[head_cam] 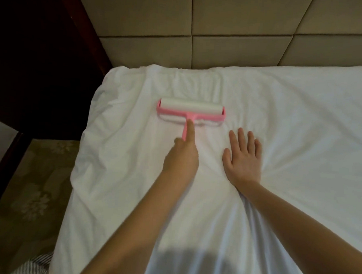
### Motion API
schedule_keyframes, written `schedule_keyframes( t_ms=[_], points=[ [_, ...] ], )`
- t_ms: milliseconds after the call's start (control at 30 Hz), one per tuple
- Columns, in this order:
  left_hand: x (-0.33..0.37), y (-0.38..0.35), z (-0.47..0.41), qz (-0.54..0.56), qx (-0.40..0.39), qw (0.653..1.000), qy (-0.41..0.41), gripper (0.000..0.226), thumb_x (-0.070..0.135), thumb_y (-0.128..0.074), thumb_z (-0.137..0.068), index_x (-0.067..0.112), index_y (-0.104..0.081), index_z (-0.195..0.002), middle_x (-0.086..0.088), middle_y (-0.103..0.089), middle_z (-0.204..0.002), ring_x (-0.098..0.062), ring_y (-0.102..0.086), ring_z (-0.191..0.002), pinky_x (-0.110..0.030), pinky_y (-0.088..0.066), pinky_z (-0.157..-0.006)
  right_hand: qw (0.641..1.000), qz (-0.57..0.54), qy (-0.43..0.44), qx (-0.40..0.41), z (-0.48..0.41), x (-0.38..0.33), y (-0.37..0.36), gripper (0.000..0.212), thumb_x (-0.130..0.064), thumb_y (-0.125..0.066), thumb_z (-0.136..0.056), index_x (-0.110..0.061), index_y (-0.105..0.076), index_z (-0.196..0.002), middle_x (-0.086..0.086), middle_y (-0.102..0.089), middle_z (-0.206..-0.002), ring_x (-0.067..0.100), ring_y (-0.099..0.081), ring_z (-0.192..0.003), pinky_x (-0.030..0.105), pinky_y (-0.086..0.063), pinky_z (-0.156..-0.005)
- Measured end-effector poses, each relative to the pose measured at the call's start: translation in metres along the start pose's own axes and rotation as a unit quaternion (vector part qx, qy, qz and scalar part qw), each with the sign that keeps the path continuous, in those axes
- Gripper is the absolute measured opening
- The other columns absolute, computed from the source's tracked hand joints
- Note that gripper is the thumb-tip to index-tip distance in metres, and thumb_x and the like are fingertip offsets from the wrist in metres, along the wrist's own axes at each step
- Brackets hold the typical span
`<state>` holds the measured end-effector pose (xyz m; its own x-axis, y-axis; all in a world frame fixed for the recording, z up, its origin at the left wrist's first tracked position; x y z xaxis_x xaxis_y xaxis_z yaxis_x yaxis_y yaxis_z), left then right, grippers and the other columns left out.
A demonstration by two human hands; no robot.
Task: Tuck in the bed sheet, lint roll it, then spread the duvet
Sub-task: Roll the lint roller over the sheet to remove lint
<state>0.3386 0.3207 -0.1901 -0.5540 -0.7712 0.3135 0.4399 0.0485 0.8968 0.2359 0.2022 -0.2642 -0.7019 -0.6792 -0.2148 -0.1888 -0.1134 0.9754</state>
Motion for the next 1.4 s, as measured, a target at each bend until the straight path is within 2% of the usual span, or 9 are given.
schedule_keyframes(
  t_ms=[133,267,400,700,800,933,1200,1300,1400],
  points=[
    [-0.009,-0.016,0.062,-0.062,0.0,0.998,0.002,0.075,0.006,-0.035,-0.097,0.017,0.019,-0.147,-0.014,-0.047,-0.115,-0.014,-0.034,-0.054,-0.026,-0.033,-0.061,1.0,-0.003,-0.009,-0.024,0.003,-0.004,0.01,0.084,-0.047,0.007,-0.077,-0.017,-0.023,-0.149,0.007,-0.015,-0.157,0.027,-0.007,-0.145,0.036,0.004,-0.114],
    [-0.017,-0.02,0.104,-0.071,-0.017,0.997,-0.009,0.073,0.002,-0.036,-0.094,0.012,0.011,-0.149,-0.014,-0.044,-0.125,-0.013,-0.029,-0.055,-0.024,-0.033,-0.061,0.997,-0.014,-0.032,-0.064,0.025,-0.008,0.02,0.065,-0.036,-0.007,-0.09,-0.014,-0.02,-0.15,0.005,-0.015,-0.158,0.022,-0.01,-0.145,0.035,-0.003,-0.116],
    [-0.028,-0.022,0.15,-0.015,-0.026,1.0,-0.002,0.073,0.008,-0.035,-0.097,0.018,0.015,-0.149,-0.01,-0.038,-0.094,-0.011,-0.028,-0.052,-0.026,-0.033,-0.062,0.995,-0.001,-0.01,-0.095,0.09,-0.013,0.026,0.054,-0.03,-0.015,-0.099,-0.015,-0.012,-0.151,0.003,-0.008,-0.159,0.021,-0.005,-0.146,0.034,-0.001,-0.116],
    [-0.074,-0.043,0.299,-0.084,-0.113,0.99,0.011,0.07,0.012,-0.029,-0.1,0.02,0.023,-0.146,-0.007,-0.038,-0.097,-0.009,-0.034,-0.056,-0.022,-0.028,-0.048,0.993,0.003,0.032,-0.116,0.229,-0.034,0.024,0.09,-0.043,0.018,-0.069,-0.018,-0.008,-0.151,0.0,-0.003,-0.159,0.02,0.0,-0.146,0.036,0.004,-0.116],
    [-0.085,-0.042,0.329,-0.055,-0.14,0.989,-0.005,0.069,0.012,-0.028,-0.1,0.023,0.021,-0.147,-0.012,-0.047,-0.106,-0.016,-0.047,-0.07,-0.028,-0.038,-0.063,0.994,-0.021,0.043,-0.1,0.266,-0.036,0.021,0.085,-0.042,0.014,-0.075,-0.018,-0.014,-0.151,-0.001,-0.009,-0.158,0.022,-0.006,-0.146,0.036,0.001,-0.116],
    [-0.084,-0.037,0.284,-0.002,-0.082,0.996,-0.034,0.064,0.021,-0.028,-0.101,0.025,0.015,-0.148,-0.021,-0.051,-0.117,-0.034,-0.057,-0.095,-0.035,-0.041,-0.074,0.996,-0.025,0.022,-0.082,0.305,-0.037,0.024,0.081,-0.045,0.014,-0.077,-0.023,-0.012,-0.151,-0.006,-0.008,-0.158,0.018,-0.003,-0.146,0.033,0.006,-0.116],
    [-0.073,-0.057,0.298,-0.021,-0.015,0.999,-0.025,0.069,0.012,-0.032,-0.099,0.022,0.014,-0.149,-0.018,-0.048,-0.118,-0.029,-0.054,-0.08,-0.03,-0.037,-0.066,0.997,-0.02,-0.006,-0.075,0.336,-0.04,0.026,0.085,-0.048,0.019,-0.073,-0.025,-0.004,-0.151,-0.007,0.003,-0.158,0.015,0.008,-0.146,0.031,0.012,-0.114],
    [-0.084,-0.038,0.346,-0.042,-0.064,0.997,-0.022,0.058,0.02,-0.031,-0.099,0.019,-0.003,-0.15,-0.015,-0.055,-0.115,-0.03,-0.057,-0.098,-0.03,-0.037,-0.071,0.997,-0.02,-0.003,-0.069,0.336,-0.041,0.026,0.085,-0.049,0.018,-0.074,-0.024,-0.006,-0.151,-0.006,0.0,-0.159,0.016,0.005,-0.146,0.031,0.009,-0.115],
    [-0.095,-0.015,0.365,-0.059,-0.122,0.99,-0.041,0.038,0.024,-0.035,-0.098,0.015,-0.038,-0.135,-0.008,-0.059,-0.108,-0.025,-0.059,-0.095,-0.029,-0.041,-0.071,0.997,-0.018,0.001,-0.07,0.335,-0.04,0.026,0.086,-0.048,0.017,-0.074,-0.022,-0.008,-0.151,-0.004,-0.001,-0.159,0.016,0.003,-0.146,0.031,0.008,-0.115]
  ],
)
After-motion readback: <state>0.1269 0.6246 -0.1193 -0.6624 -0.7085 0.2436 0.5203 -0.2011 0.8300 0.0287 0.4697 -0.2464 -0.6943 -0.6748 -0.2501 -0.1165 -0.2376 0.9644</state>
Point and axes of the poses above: each hand's wrist, its own z-axis away from the middle knuckle, its own y-axis out of the back of the hand, x = y × z, the point moved 4 cm from there along -z, towards the middle knuckle
